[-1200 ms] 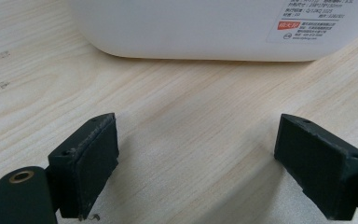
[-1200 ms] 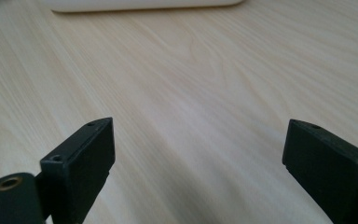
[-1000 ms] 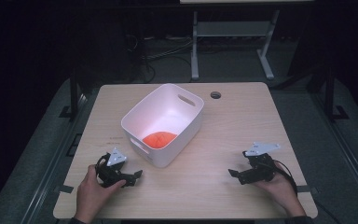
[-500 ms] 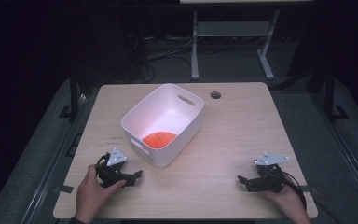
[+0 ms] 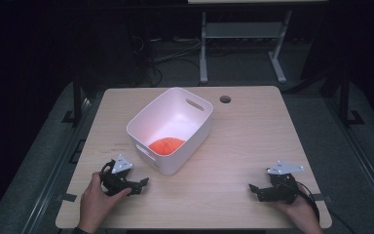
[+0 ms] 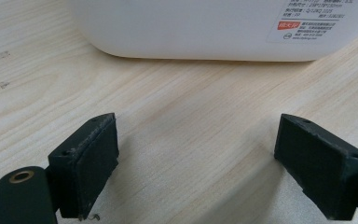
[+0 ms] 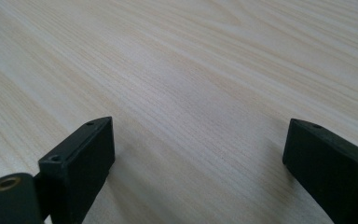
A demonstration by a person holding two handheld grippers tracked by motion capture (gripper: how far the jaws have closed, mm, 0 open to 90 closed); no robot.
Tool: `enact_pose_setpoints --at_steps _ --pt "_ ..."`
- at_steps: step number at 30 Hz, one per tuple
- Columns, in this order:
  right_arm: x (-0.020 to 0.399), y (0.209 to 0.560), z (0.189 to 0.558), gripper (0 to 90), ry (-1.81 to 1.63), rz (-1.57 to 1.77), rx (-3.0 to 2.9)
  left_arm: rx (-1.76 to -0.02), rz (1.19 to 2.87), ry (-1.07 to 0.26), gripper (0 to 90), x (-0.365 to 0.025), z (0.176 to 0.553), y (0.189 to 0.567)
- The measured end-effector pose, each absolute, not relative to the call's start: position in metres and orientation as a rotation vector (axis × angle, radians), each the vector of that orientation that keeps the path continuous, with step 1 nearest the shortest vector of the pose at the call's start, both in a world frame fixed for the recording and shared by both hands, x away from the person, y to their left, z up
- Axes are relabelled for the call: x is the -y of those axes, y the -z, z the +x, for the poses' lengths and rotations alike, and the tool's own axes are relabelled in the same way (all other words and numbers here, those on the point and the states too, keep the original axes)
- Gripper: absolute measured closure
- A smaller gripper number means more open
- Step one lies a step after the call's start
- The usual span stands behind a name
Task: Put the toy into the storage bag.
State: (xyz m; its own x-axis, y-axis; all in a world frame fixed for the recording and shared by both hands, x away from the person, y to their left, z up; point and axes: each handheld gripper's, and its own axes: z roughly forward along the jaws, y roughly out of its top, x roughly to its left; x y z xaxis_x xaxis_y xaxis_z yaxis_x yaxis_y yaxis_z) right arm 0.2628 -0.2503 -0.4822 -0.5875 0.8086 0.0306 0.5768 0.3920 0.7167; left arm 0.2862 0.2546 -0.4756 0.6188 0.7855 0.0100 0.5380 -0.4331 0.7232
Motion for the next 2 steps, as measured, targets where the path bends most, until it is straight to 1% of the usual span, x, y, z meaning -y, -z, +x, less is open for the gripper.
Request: enact_pose_setpoints --at_steps 2 --pt "0.2503 0.4822 0.2628 8.3 -1.007 1.207 -2.332 -1.033 2.144 -0.455 12.7 -0.2546 0.2861 0.4755"
